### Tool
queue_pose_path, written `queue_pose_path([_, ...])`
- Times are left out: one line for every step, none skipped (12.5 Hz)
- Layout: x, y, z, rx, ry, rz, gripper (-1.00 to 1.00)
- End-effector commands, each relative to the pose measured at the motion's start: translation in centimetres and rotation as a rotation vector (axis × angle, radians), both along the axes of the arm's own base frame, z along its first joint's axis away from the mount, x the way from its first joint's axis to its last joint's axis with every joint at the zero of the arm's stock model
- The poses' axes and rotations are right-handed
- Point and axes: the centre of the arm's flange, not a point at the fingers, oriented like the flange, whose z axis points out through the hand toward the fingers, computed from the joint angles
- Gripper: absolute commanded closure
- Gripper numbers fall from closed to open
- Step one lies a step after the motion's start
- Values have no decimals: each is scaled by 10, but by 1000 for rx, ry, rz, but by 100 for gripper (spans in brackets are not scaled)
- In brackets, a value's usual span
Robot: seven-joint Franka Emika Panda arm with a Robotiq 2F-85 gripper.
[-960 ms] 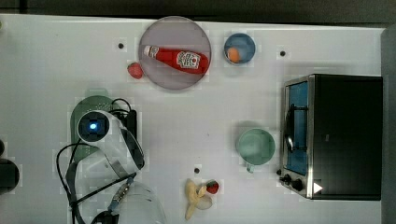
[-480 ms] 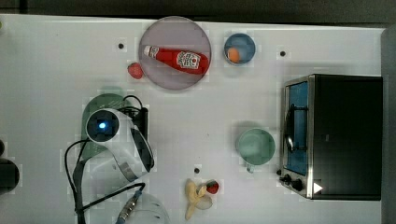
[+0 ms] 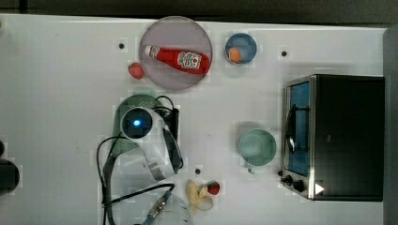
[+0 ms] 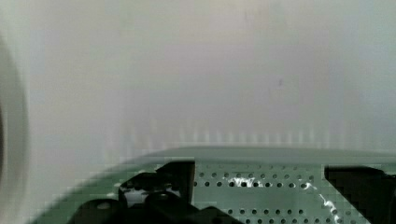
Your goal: Drag strainer left to right.
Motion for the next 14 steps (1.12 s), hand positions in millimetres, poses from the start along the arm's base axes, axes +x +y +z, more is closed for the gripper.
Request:
queue_pose_path([6,-39,7,-2,-16,48,-100])
queue_pose_path([7,-52,6,-9,-15,47,-100])
queue_pose_path([8,-65,6,-17,-13,39,-100])
queue_pose_path([9,-78,6,-24,-12,31,-100])
queue_pose_path([10,-90,6,-31,-11,27,-100])
queue_pose_path([9,-102,6,-37,-8,28,-100])
queue_pose_path([9,-114,6,-42,-5,31,-100])
queue_pose_path([10,-126,6,-49,-4,26,-100])
queue_pose_path([10,-137,7,-53,-9,32,-100])
queue_pose_path([12,-147,8,-56,-20,47,-100])
queue_pose_path([12,-159,8,-62,-21,45,-100])
queue_pose_path([11,-171,9,-69,-19,38,-100])
queue_pose_path([11,-181,10,-74,-18,44,-100])
queue_pose_path([10,-190,10,-78,-15,47,-100])
